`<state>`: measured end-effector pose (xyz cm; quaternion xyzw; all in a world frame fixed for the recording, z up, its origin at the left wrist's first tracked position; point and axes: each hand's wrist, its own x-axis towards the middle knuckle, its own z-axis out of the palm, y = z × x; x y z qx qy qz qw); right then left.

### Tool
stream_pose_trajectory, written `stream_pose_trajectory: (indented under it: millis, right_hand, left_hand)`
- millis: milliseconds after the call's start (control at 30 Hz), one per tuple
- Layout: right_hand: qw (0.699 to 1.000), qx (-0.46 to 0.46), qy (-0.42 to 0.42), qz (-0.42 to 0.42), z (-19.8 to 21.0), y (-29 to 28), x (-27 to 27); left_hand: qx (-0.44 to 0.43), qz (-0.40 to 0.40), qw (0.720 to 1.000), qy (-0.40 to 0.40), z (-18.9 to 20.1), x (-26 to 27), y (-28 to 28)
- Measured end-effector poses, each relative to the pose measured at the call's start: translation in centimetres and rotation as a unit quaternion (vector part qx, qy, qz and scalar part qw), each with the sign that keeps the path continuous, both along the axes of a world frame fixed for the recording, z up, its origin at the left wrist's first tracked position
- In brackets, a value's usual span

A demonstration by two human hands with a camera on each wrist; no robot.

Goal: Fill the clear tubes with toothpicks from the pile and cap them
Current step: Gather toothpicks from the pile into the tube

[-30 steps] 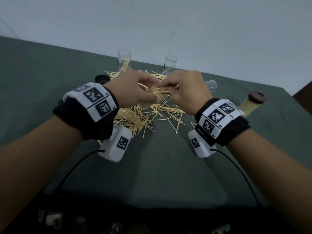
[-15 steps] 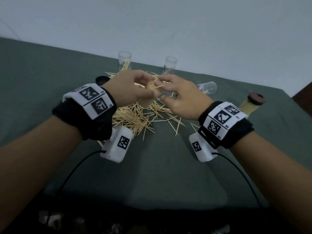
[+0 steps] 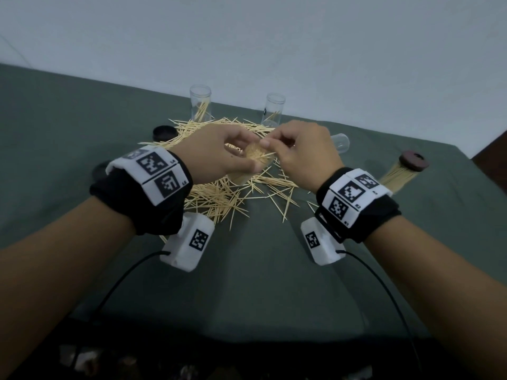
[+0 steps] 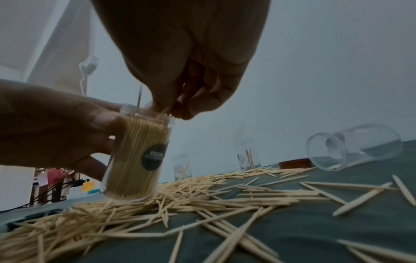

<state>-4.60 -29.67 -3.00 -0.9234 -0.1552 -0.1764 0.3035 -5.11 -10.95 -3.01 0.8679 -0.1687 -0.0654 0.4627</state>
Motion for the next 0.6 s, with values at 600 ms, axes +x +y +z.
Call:
stream_pose_trajectory:
  millis: [600]
  right_hand:
    - [0.991,-0.087,-0.061,0.084,-0.9,-0.4,0.1]
  left_hand:
    - [-0.028,0.023,0.999,0.019,-0.4,0.6,1.6]
